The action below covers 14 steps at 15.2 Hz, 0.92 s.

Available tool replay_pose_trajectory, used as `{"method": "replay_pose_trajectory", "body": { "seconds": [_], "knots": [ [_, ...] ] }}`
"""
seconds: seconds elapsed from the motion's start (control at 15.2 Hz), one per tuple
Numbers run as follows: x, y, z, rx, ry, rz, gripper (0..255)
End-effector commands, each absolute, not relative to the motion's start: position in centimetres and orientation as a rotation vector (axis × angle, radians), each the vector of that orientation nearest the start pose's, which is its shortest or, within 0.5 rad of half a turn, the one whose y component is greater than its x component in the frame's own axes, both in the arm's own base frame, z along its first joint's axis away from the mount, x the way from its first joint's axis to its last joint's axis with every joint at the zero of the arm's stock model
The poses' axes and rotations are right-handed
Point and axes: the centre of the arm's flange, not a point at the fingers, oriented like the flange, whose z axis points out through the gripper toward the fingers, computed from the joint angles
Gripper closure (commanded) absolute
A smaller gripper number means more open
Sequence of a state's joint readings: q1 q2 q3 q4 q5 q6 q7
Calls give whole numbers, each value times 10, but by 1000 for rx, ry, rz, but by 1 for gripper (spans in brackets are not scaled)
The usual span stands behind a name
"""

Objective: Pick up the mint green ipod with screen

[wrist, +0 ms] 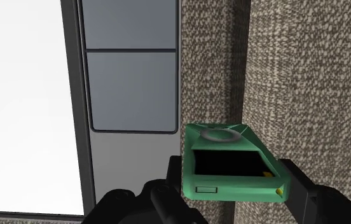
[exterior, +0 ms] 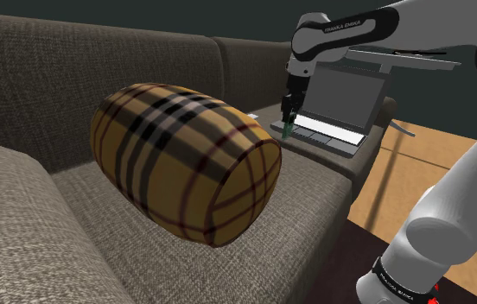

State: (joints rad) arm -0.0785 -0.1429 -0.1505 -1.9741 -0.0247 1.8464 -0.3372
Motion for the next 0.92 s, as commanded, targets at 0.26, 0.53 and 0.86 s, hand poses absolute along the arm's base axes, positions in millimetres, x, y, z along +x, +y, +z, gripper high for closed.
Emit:
{"method": "replay_pose_trajectory", "body": {
  "seconds": [0.26, 0.53, 0.86],
  "knots": [
    [505, -123, 563, -3142, -183, -19, 255],
    [505, -123, 584, -3142, -183, -19, 255],
    [505, -123, 601, -3142, -183, -19, 255]
  ]
}}
